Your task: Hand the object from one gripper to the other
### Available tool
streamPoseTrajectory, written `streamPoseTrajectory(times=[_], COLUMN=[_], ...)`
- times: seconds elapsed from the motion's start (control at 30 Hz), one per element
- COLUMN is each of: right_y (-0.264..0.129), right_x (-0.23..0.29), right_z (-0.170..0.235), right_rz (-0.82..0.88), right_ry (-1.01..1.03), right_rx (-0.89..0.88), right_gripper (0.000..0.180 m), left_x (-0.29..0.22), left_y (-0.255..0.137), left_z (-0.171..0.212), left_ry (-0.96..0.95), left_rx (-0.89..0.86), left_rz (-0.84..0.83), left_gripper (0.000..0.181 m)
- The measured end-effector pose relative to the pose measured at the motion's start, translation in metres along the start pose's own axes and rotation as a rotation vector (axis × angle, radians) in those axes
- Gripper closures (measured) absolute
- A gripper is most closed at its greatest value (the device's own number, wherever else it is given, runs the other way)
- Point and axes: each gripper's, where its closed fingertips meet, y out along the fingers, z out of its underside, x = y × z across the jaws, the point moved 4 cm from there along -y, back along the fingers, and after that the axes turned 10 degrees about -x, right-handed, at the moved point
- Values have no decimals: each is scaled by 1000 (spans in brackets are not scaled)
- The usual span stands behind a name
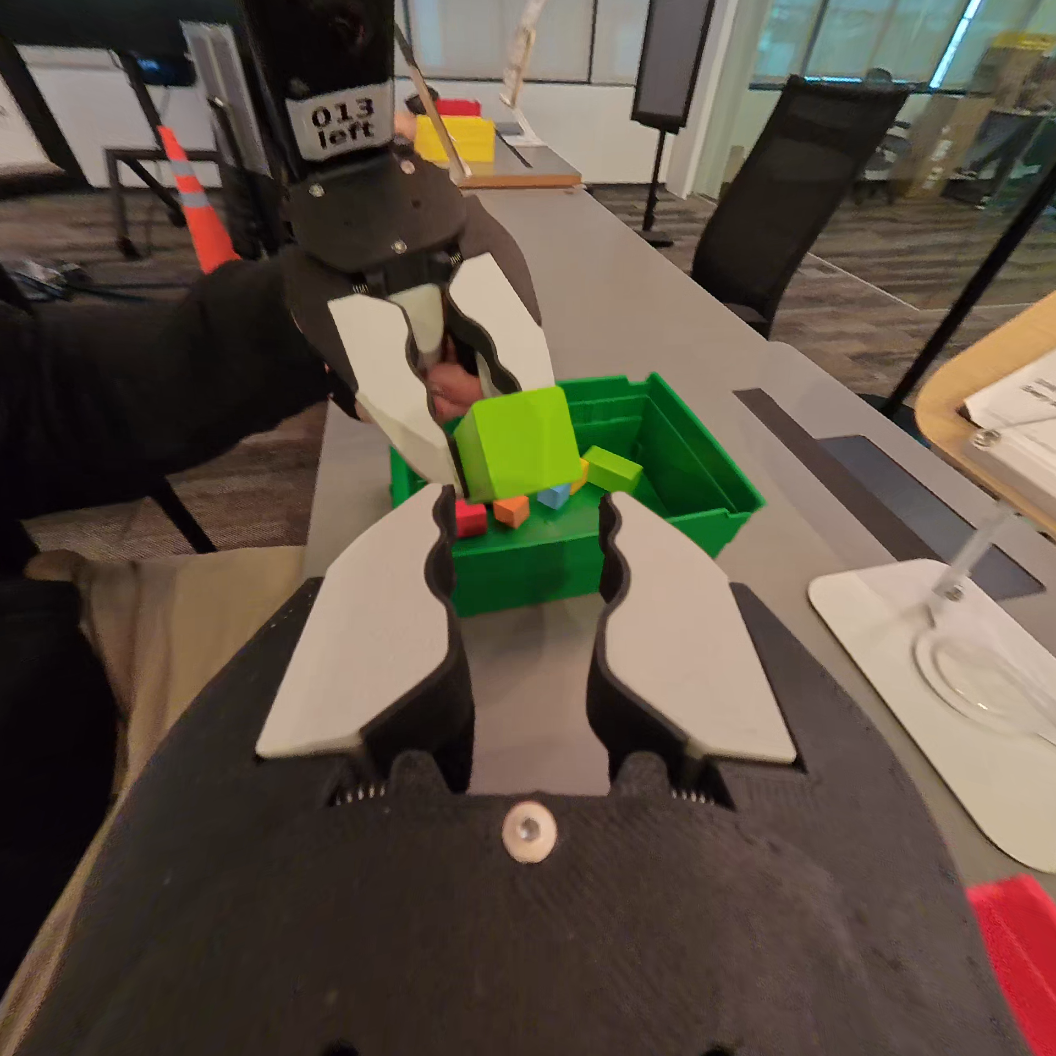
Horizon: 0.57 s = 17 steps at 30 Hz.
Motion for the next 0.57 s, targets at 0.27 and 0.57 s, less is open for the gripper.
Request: streamPoseTrajectory(times=[0.27, 0.57], right_y=[5, -15], right_x=[15, 2], right_z=[1, -13], right_rz=[-85, -11], right_ry=[16, -19], right_rx=[-2, 18], right_gripper=[141, 144], left_x=[-22, -12], left_y=[13, 10], left_z=[-7, -7], left_ry=[5, 0], left_rx=[-25, -25], left_rz=[85, 25], left_gripper=[145, 135])
